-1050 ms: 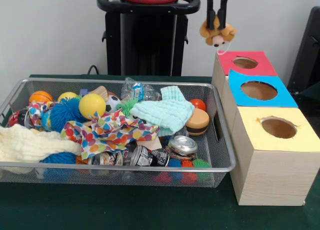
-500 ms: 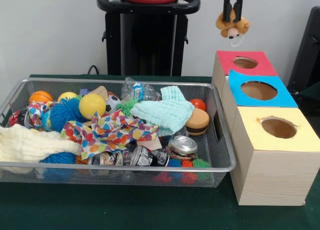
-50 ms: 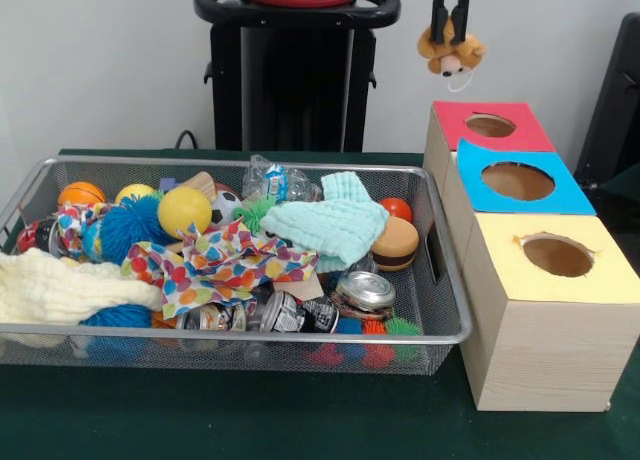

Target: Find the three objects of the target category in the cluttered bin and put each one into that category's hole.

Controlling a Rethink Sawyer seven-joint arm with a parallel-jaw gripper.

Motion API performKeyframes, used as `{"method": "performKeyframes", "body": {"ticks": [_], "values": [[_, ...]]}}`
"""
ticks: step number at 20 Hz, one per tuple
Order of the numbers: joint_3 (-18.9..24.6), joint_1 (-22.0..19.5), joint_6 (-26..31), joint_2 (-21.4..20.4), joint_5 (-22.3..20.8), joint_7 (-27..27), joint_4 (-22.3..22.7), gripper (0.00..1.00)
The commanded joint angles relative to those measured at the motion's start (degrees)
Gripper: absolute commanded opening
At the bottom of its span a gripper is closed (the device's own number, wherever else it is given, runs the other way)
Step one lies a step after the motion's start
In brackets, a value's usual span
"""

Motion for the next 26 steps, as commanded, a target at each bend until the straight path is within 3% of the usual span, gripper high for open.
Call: {"method": "performKeyframes", "body": {"ticks": [1, 11, 26], "values": [[-0.5, 1.4, -3.1, -1.2, 1.6, 15.5, 4.7, 0.0], [-2.0, 3.9, -5.9, -0.3, 3.1, 16.6, 6.1, 0.0], [1.9, -3.7, -8.8, -0.1, 5.0, 6.9, 8.7, 0.0]]}}
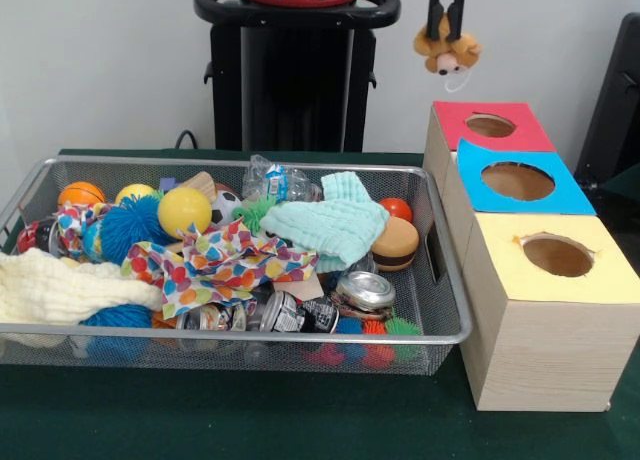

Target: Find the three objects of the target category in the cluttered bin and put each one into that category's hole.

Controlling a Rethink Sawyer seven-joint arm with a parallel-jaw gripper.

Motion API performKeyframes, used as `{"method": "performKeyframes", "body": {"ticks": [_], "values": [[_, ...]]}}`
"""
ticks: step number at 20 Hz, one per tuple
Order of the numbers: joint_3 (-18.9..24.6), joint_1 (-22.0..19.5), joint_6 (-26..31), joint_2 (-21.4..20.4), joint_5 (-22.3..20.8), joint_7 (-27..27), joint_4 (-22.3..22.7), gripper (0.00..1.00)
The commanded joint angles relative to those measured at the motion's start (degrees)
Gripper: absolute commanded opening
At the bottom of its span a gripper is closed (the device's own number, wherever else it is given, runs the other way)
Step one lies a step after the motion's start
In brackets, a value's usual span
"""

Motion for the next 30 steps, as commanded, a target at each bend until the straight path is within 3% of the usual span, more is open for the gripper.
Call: {"method": "performKeyframes", "body": {"ticks": [1, 8, 13, 30], "values": [[4.5, -5.2, -4.3, 0.7, 2.0, 6.3, 5.6, 0.0], [6.8, -9.9, -5.2, -0.3, 1.1, 2.4, 7.4, 0.0], [7.5, -10.6, -4.8, -0.3, 0.3, 2.9, 7.0, 0.0], [2.8, 2.3, 0.0, 5.3, 1.9, 17.2, -3.0, 0.0]]}}
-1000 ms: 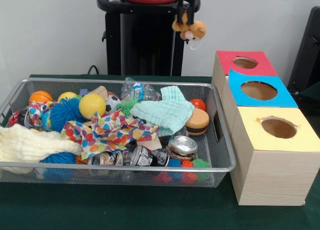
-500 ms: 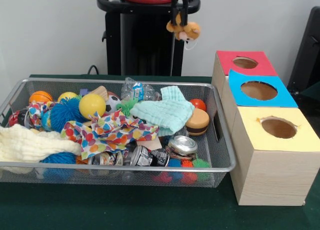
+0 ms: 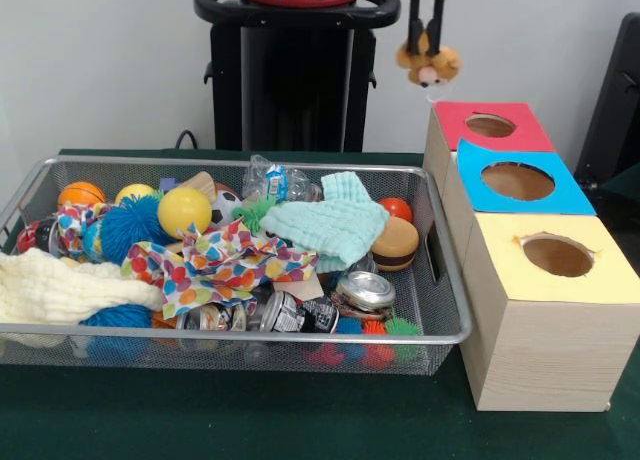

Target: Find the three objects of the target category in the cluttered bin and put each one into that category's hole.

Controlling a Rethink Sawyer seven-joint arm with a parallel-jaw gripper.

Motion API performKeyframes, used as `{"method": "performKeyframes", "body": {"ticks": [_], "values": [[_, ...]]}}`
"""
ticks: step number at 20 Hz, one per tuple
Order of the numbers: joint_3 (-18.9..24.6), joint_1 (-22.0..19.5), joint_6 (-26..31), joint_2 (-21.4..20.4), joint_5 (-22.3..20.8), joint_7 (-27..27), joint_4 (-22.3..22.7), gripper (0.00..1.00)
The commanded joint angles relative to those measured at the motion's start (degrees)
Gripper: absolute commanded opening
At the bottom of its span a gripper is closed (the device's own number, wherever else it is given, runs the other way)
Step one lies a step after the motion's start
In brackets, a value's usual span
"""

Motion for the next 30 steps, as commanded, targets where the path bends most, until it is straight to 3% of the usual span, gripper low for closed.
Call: {"method": "performKeyframes", "body": {"ticks": [1, 9, 30], "values": [[1.9, 3.0, 2.3, 4.3, 2.1, 17.7, -5.7, 0.0], [1.3, 4.4, 4.2, 6.5, 3.1, 18.6, -9.0, 0.0], [1.3, 5.2, 3.9, 10.2, 3.7, 20.1, -12.7, 0.0]]}}
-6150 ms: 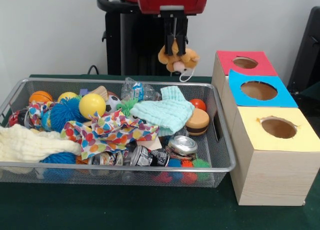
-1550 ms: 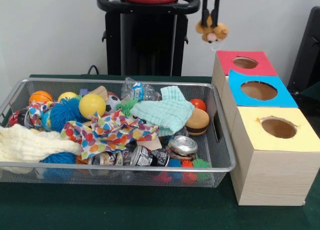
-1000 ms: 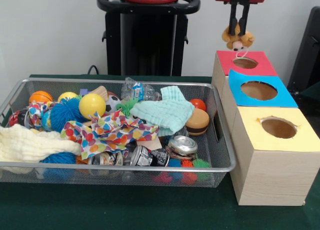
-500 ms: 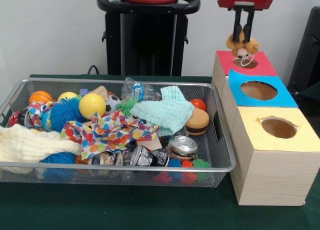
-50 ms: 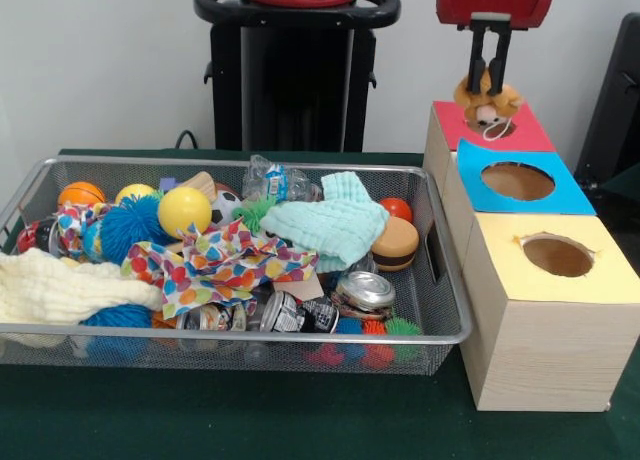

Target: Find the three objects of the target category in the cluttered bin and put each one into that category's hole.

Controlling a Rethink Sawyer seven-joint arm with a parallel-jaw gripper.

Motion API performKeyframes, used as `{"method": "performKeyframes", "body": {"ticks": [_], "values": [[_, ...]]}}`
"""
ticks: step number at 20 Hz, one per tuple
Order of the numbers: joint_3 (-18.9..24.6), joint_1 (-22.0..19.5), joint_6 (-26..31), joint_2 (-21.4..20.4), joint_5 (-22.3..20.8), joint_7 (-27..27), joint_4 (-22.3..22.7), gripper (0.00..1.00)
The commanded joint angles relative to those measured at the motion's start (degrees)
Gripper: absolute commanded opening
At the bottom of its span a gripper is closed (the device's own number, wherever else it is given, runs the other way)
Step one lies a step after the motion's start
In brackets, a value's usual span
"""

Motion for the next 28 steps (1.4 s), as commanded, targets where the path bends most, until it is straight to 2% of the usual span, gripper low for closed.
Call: {"method": "performKeyframes", "body": {"ticks": [1, 13, 23, 28], "values": [[1.4, 0.2, 3.7, 2.8, 1.9, 15.3, -4.0, 0.0], [-0.6, 3.5, 3.8, 2.1, 2.7, 17.5, -3.2, 0.0], [-1.8, 6.0, 2.3, -0.5, 4.1, 17.7, 0.9, 0.0], [-1.5, 5.4, 1.4, -0.9, 4.5, 16.7, 2.0, 0.0]]}}
